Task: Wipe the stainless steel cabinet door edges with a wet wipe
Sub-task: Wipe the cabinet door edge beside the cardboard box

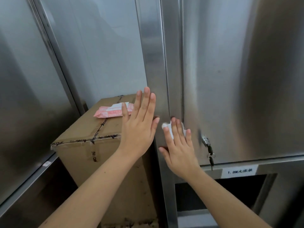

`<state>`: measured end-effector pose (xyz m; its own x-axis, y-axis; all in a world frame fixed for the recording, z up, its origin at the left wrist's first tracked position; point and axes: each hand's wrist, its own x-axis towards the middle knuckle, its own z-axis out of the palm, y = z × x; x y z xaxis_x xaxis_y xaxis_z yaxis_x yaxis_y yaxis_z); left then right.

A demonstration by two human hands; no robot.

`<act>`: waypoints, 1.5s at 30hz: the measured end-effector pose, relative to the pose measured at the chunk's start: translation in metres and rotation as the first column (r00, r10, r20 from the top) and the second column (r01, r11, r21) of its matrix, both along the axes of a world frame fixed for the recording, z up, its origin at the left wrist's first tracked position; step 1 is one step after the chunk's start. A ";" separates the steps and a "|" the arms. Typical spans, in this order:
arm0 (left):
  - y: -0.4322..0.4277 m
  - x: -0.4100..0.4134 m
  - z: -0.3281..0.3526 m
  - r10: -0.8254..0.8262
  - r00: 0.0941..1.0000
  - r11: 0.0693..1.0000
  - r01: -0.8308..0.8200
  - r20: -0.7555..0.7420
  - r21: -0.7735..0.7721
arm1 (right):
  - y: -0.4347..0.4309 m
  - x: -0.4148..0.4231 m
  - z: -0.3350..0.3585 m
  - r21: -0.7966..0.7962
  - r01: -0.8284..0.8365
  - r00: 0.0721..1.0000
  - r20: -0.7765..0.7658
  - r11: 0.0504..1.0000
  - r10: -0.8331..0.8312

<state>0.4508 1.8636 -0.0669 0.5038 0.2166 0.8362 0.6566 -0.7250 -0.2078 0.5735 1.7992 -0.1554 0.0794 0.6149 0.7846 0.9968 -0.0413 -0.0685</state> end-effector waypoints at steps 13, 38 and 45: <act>0.000 -0.006 -0.020 0.044 0.996 0.998 -0.040 -0.078 0.050 | -0.003 -0.002 -0.055 -0.062 0.055 0.998 0.043 0.997 -0.053; -0.008 -0.015 -0.048 0.031 0.989 0.999 -0.037 -0.144 -0.037 | -0.012 0.005 -0.094 -0.155 0.061 0.995 0.093 0.986 -0.047; -0.010 -0.013 -0.047 -0.005 0.993 0.997 -0.004 -0.121 -0.072 | 0.009 0.000 -0.025 0.023 -0.014 1.000 -0.026 1.000 0.014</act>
<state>0.4376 1.8539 -0.1140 0.6004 0.2732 0.7515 0.6293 -0.7414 -0.2332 0.5734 1.8082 -0.1809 0.0913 0.5984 0.7960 0.9952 -0.0256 -0.0949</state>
